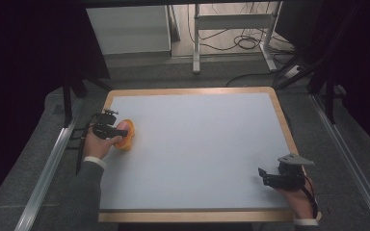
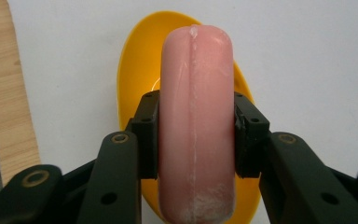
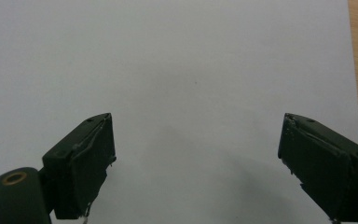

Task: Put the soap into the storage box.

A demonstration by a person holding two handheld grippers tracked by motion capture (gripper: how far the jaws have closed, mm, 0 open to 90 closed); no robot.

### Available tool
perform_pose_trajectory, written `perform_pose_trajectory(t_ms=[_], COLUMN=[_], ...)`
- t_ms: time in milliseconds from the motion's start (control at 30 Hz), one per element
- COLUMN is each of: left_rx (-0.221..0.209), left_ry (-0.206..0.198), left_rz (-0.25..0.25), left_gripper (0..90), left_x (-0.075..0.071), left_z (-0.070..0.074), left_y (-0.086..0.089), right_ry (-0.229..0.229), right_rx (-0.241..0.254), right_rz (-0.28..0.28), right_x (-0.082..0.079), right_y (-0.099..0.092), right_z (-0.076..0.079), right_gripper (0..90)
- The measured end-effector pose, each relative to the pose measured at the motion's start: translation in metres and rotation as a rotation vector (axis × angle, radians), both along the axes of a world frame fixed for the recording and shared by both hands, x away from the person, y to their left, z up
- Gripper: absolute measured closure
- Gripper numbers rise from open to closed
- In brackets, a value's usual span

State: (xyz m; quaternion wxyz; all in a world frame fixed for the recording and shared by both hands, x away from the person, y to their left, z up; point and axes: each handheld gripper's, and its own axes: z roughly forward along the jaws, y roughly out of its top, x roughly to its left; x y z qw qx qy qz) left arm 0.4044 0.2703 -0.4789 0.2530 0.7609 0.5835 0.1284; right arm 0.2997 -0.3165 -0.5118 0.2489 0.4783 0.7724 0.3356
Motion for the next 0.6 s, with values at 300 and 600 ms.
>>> perform_pose_trajectory(t_ms=[300, 600], left_rx=[-0.008, -0.078], left_ry=[-0.093, -0.153], left_rz=[0.02, -0.037], left_gripper=[35.5, 21.9], left_x=[-0.008, -0.025], left_z=[0.014, 0.022], left_y=[0.002, 0.001], right_ry=[0.003, -0.001], right_rx=[-0.01, -0.005], right_rz=[0.005, 0.002], right_x=[0.001, 0.0], right_y=[0.001, 0.0], right_z=[-0.002, -0.001], right_gripper=[10.5, 10.5])
